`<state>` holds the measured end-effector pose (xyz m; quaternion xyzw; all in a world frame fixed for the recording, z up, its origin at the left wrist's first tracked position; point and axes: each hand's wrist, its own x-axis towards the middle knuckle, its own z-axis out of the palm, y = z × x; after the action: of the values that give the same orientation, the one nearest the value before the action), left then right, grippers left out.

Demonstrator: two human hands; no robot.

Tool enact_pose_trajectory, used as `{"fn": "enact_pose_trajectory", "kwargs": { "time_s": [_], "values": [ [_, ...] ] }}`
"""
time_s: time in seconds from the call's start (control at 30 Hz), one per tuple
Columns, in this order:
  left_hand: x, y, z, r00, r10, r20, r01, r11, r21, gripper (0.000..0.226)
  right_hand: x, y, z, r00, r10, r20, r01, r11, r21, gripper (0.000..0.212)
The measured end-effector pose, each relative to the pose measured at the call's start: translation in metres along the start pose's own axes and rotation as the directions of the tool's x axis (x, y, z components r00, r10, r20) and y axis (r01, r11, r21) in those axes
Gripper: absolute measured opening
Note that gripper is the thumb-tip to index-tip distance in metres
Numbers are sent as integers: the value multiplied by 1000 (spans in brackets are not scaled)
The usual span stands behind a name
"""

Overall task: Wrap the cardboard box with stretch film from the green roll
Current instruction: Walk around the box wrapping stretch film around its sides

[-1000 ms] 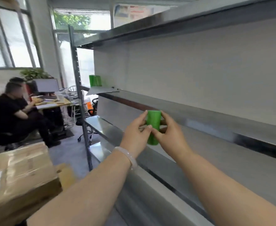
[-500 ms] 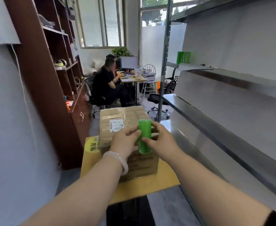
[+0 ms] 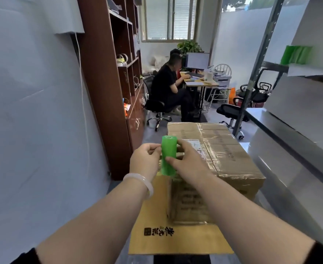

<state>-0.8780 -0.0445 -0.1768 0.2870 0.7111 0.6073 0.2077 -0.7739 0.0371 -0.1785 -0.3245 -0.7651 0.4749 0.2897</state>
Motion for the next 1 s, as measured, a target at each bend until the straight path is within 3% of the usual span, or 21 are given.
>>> {"fn": "enact_pose_trajectory", "kwargs": {
  "time_s": [0.17, 0.33, 0.53, 0.7, 1.0],
  "values": [
    [62, -2, -10, 996, 12, -88, -4, 996, 88, 15, 60, -11, 26, 1000, 16, 20, -16, 1000, -26, 59],
    [110, -20, -17, 998, 9, -68, -1, 993, 115, 19, 94, -11, 48, 997, 74, 9, -74, 995, -66, 50],
    [168, -41, -12, 992, 12, 123, -19, 998, 53, 17, 132, -10, 74, 966, 183, -182, -211, 967, -146, 41],
    [215, -59, -15, 932, 75, 354, -91, 995, 29, 23, 149, -4, 98, 887, 300, -350, -371, 916, -155, 47],
    [220, -89, 0, 817, 61, 573, -84, 996, 14, 13, 135, 11, 118, 736, 498, -459, -550, 835, 23, 49]
  ]
}}
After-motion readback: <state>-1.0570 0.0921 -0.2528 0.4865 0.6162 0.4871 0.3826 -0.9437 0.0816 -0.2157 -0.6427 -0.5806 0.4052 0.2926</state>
